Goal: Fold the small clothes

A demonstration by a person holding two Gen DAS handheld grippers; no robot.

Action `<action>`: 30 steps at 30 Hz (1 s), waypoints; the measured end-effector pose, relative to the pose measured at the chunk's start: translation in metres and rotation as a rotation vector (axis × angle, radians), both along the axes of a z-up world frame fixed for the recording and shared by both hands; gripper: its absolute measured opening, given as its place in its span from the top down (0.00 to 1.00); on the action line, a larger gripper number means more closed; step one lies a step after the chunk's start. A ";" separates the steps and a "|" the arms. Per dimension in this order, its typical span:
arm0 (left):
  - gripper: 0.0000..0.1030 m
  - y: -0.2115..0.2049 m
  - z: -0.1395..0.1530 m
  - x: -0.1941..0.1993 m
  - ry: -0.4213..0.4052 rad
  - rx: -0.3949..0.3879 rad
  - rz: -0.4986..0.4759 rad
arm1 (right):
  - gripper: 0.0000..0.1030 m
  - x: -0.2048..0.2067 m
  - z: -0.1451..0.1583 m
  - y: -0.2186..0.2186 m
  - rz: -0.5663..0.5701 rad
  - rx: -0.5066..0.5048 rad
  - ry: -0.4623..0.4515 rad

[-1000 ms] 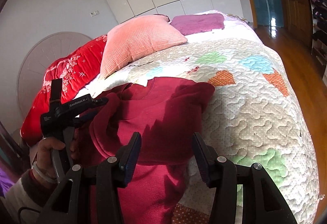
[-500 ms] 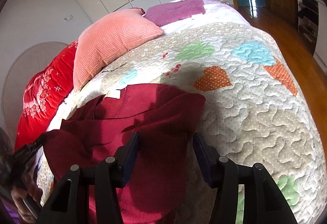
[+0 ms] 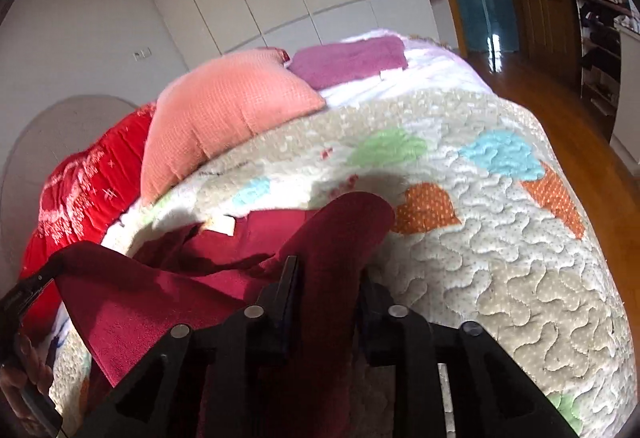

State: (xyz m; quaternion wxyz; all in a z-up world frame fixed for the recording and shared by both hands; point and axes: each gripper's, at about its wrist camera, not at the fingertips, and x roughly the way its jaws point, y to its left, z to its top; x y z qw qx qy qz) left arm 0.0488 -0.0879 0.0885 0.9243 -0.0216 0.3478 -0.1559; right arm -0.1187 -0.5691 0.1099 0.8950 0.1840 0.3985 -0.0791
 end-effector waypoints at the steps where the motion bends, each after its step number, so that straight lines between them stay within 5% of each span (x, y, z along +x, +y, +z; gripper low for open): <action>1: 0.91 0.000 -0.021 0.005 0.061 0.043 0.014 | 0.60 -0.005 -0.003 -0.006 -0.025 0.013 0.004; 3: 0.91 0.007 -0.055 0.009 0.163 0.051 0.020 | 0.60 -0.021 0.005 -0.013 -0.051 0.026 -0.036; 9: 0.91 0.008 -0.052 -0.003 0.110 0.064 0.026 | 0.62 -0.055 0.030 0.035 0.181 -0.070 -0.079; 11: 0.91 0.010 -0.055 -0.004 0.115 0.062 0.031 | 0.65 -0.055 0.009 0.053 0.241 -0.158 0.011; 13: 0.90 0.012 -0.055 -0.002 0.127 0.036 0.035 | 0.67 -0.052 -0.018 0.049 0.205 -0.210 0.107; 19: 0.90 0.010 -0.056 -0.004 0.124 0.032 0.040 | 0.66 -0.073 0.022 0.019 0.109 -0.093 0.004; 22: 0.90 0.009 -0.057 -0.005 0.116 0.033 0.050 | 0.51 -0.081 0.031 0.017 0.131 -0.053 0.011; 24: 0.89 0.008 -0.059 -0.006 0.110 0.034 0.051 | 0.50 -0.090 0.026 0.024 0.145 -0.045 0.032; 28: 0.89 0.008 -0.060 -0.005 0.113 0.029 0.057 | 0.51 -0.084 -0.014 0.046 0.157 -0.176 0.131; 30: 0.89 0.009 -0.060 -0.005 0.110 0.028 0.058 | 0.59 -0.077 -0.023 0.051 0.154 -0.206 0.098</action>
